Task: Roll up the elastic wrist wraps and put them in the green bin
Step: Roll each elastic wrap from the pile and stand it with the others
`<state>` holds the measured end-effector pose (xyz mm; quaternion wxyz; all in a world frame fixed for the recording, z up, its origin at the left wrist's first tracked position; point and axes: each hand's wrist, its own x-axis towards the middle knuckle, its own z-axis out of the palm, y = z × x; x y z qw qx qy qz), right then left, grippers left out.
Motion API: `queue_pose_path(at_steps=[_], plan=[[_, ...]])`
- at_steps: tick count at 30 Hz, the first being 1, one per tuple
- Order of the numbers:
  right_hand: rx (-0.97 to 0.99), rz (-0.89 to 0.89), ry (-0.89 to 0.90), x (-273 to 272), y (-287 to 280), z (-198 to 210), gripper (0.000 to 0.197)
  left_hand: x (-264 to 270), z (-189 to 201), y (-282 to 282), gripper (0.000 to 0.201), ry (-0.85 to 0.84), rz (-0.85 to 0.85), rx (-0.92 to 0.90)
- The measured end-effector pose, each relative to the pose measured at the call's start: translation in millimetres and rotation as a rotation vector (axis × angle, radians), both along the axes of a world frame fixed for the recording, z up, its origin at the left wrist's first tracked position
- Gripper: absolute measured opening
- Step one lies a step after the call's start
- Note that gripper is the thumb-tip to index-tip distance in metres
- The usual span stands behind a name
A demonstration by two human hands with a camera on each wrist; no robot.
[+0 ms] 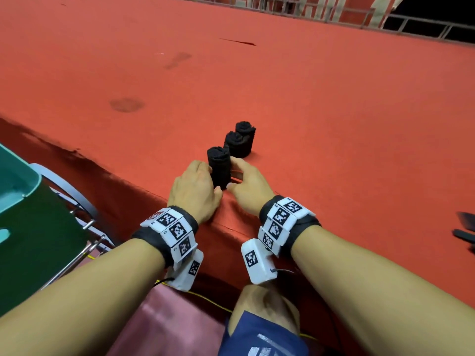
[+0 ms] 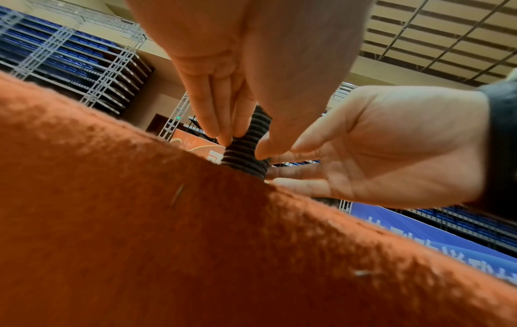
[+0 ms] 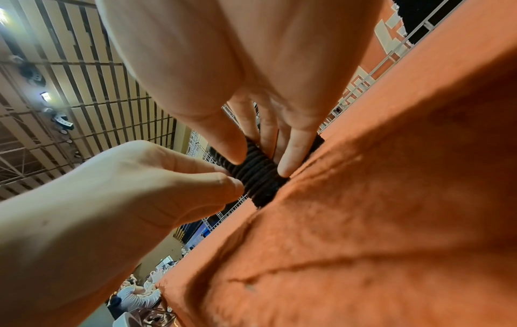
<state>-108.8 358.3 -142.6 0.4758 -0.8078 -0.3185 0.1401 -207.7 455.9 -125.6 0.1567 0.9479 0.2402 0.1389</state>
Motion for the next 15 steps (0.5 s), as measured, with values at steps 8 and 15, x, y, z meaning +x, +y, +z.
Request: queue_pose_path(at_steps=[8,15], plan=[[-0.014,-0.001,0.007,1.9,-0.1,1.0,0.083,5.6,3.7,2.0,0.044,-0.049,-0.002,-0.030],[-0.094,0.033,0.037,4.0,1.0,1.7,0.084,12.6,0.6,6.7,0.047,0.006,0.000,-0.046]])
